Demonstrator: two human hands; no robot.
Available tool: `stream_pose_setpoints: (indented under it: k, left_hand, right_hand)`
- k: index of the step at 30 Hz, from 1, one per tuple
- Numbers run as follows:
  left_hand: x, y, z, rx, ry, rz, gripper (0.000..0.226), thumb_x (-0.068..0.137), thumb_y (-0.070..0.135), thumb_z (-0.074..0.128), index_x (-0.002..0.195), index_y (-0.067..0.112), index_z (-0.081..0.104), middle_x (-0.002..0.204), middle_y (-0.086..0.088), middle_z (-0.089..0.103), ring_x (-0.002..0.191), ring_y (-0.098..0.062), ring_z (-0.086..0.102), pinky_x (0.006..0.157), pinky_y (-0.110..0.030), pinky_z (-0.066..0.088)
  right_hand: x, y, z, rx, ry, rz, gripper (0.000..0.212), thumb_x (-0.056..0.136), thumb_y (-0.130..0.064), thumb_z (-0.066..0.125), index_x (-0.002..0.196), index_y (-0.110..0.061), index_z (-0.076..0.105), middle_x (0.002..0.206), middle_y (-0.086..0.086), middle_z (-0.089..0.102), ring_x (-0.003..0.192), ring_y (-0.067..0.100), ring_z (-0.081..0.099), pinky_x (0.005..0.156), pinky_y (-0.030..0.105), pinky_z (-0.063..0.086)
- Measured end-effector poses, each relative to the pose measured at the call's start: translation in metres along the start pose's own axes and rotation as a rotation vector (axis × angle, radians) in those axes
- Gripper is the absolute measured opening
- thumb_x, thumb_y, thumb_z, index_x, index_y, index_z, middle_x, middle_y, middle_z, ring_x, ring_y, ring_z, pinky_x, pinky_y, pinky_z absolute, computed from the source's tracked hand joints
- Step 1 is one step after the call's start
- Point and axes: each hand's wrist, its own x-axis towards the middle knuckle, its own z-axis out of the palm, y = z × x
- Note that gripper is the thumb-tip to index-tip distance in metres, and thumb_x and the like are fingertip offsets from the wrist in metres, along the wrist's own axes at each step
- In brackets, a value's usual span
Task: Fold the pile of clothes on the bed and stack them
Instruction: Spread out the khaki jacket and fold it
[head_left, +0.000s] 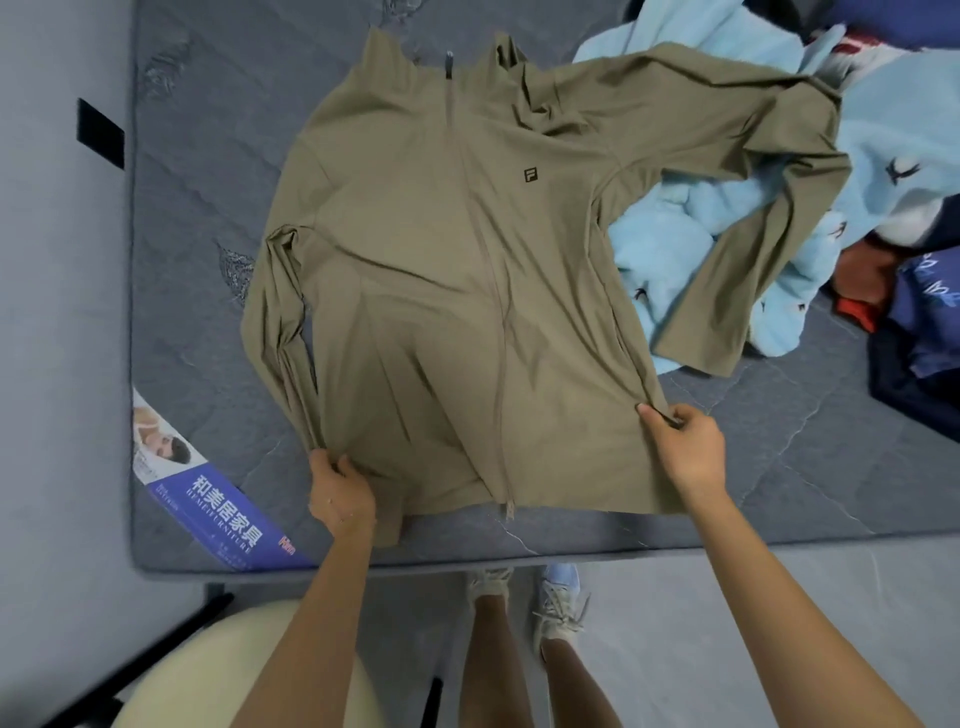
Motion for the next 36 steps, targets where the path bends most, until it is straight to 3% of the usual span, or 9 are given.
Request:
stream_pose_setpoints:
  k: [3,7,10,14,18,22,26,29,36]
  left_hand:
    - [-0.006,-0.007,-0.019,-0.026,0.083,-0.011,0.015,0.101,0.012,0.036,0.104,0.001,0.046,0.1,-0.029,0.058,0.094,-0.043,0.055,0.073,-0.043,0.034]
    - [-0.002,-0.014,-0.027,0.105,0.094,-0.027,0.019,0.101,0.015,0.037,0.111,0.001,0.045,0.104,-0.031,0.058,0.098,-0.045,0.054,0.085,-0.048,0.037]
    - [-0.002,-0.018,-0.021,0.211,0.103,0.167,0.033,0.092,0.014,0.058,0.118,-0.003,0.048,0.114,-0.028,0.056,0.106,-0.044,0.052,0.089,-0.052,0.038]
    - [-0.022,-0.023,0.004,0.356,-0.095,0.501,0.043,0.084,0.021,0.071,0.115,-0.004,0.056,0.117,-0.029,0.053,0.106,-0.046,0.05,0.088,-0.052,0.04]
    - [-0.034,-0.022,0.027,0.466,-0.27,0.289,0.069,0.087,0.042,0.063,0.135,-0.001,0.037,0.141,-0.021,0.035,0.128,-0.037,0.033,0.1,-0.05,0.034]
    - [-0.032,-0.019,0.032,0.529,-0.227,0.261,0.049,0.09,0.032,0.062,0.12,-0.001,0.042,0.126,-0.022,0.041,0.116,-0.038,0.038,0.087,-0.048,0.041]
    - [-0.016,-0.021,0.023,0.366,-0.243,0.247,0.02,0.096,0.016,0.049,0.105,-0.002,0.048,0.114,-0.023,0.049,0.109,-0.038,0.045,0.085,-0.047,0.041]
    - [-0.018,-0.017,0.0,0.141,-0.121,0.194,0.01,0.099,0.015,0.04,0.097,0.005,0.041,0.094,-0.018,0.052,0.088,-0.034,0.052,0.075,-0.044,0.043]
    - [-0.006,-0.038,-0.035,0.002,-0.021,0.167,0.005,0.098,0.009,0.042,0.095,0.009,0.038,0.088,-0.014,0.051,0.085,-0.033,0.053,0.071,-0.04,0.039]
  right_hand:
    - [0.002,0.013,-0.004,-0.052,0.036,-0.007,0.032,0.09,-0.028,0.064,0.072,-0.003,0.053,0.065,0.007,0.053,0.07,0.028,0.051,0.06,0.035,0.035]
    - [0.003,0.039,0.003,-0.14,0.038,-0.125,0.003,0.086,-0.011,0.064,0.084,-0.009,0.066,0.086,0.01,0.066,0.087,0.03,0.062,0.073,0.037,0.046]
    - [0.0,0.053,0.009,-0.102,-0.061,-0.089,0.027,0.086,-0.014,0.068,0.112,-0.008,0.063,0.115,0.012,0.065,0.111,0.028,0.058,0.089,0.036,0.045]
    - [0.001,0.066,0.02,-0.179,-0.133,-0.006,0.072,0.083,-0.025,0.074,0.142,-0.008,0.036,0.141,0.013,0.046,0.132,0.033,0.04,0.106,0.051,0.036]
    - [0.006,0.067,0.028,-0.14,-0.064,0.069,0.045,0.086,-0.022,0.069,0.119,0.004,0.054,0.116,0.022,0.06,0.113,0.039,0.053,0.093,0.047,0.044]
    - [0.003,0.057,0.029,-0.119,-0.066,0.005,0.018,0.087,-0.015,0.065,0.079,-0.002,0.056,0.074,0.012,0.057,0.079,0.032,0.055,0.063,0.033,0.037]
    - [-0.004,0.052,0.03,-0.003,-0.11,-0.017,0.012,0.089,-0.017,0.064,0.089,-0.008,0.057,0.082,0.003,0.059,0.08,0.022,0.053,0.069,0.03,0.038]
    - [-0.011,0.054,0.03,0.072,-0.093,0.032,0.02,0.09,-0.021,0.065,0.098,-0.005,0.055,0.089,0.006,0.059,0.084,0.023,0.053,0.077,0.034,0.043]
    - [-0.03,0.052,0.042,0.209,-0.03,0.118,0.024,0.087,-0.035,0.067,0.084,-0.012,0.06,0.081,0.0,0.062,0.08,0.02,0.056,0.073,0.033,0.042]
